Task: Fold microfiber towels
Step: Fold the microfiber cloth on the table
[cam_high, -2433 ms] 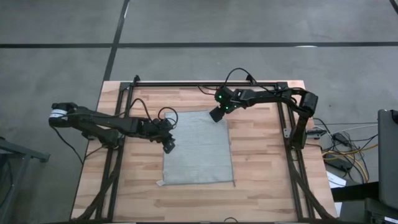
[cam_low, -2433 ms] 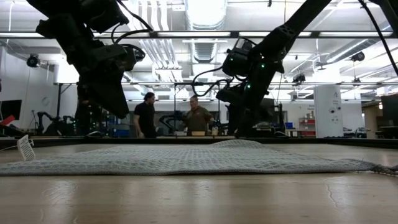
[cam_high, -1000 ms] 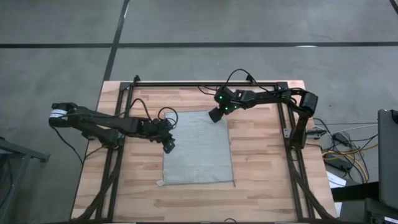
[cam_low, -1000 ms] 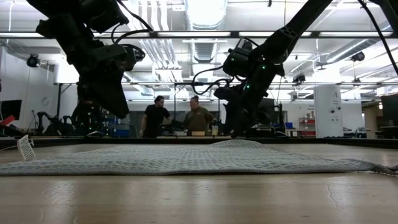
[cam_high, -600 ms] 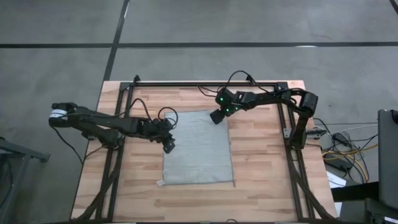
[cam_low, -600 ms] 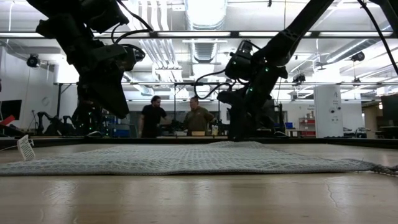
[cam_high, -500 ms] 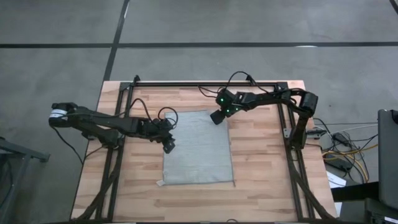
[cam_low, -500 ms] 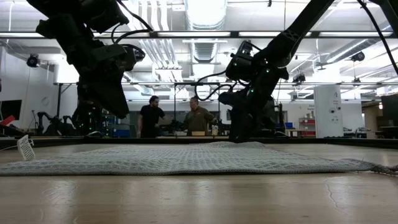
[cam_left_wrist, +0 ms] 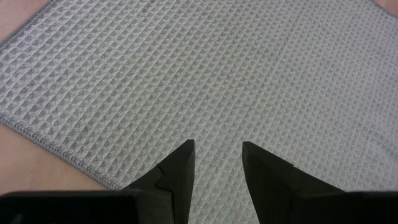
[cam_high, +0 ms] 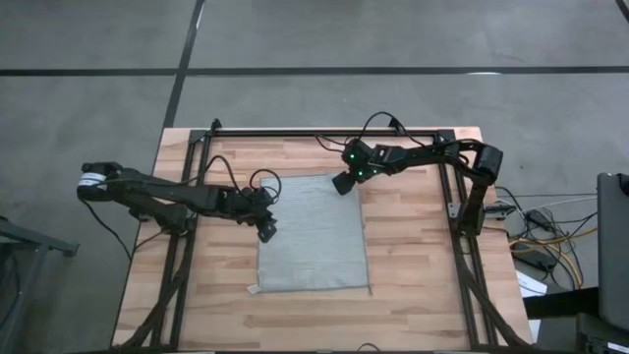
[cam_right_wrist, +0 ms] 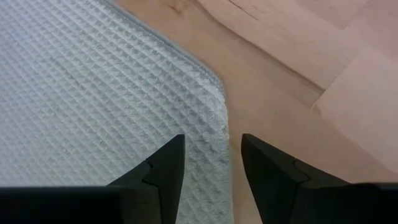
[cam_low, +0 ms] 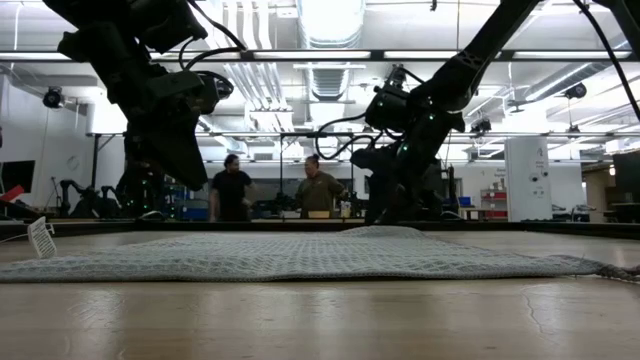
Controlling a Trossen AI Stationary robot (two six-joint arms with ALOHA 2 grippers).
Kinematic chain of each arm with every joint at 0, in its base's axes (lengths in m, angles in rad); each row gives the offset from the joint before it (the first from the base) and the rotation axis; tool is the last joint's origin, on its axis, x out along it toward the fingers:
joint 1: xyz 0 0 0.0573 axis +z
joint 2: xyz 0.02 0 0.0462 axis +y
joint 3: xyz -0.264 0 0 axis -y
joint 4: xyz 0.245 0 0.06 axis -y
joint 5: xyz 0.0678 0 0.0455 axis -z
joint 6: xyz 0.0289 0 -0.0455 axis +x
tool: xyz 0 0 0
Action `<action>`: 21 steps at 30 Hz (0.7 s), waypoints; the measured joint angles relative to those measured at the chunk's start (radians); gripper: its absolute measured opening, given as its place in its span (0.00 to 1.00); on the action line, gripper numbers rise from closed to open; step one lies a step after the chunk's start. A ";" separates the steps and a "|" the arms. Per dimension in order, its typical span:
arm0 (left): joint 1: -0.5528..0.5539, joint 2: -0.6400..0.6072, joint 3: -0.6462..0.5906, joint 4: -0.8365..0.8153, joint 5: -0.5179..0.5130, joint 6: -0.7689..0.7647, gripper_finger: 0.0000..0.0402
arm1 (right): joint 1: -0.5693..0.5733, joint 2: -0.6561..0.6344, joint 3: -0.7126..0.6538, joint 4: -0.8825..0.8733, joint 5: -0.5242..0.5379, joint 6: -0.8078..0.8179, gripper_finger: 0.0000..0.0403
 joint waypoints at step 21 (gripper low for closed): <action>0.000 0.000 0.000 0.000 0.000 0.000 0.34 | 0.001 0.000 0.000 -0.005 -0.036 -0.008 0.16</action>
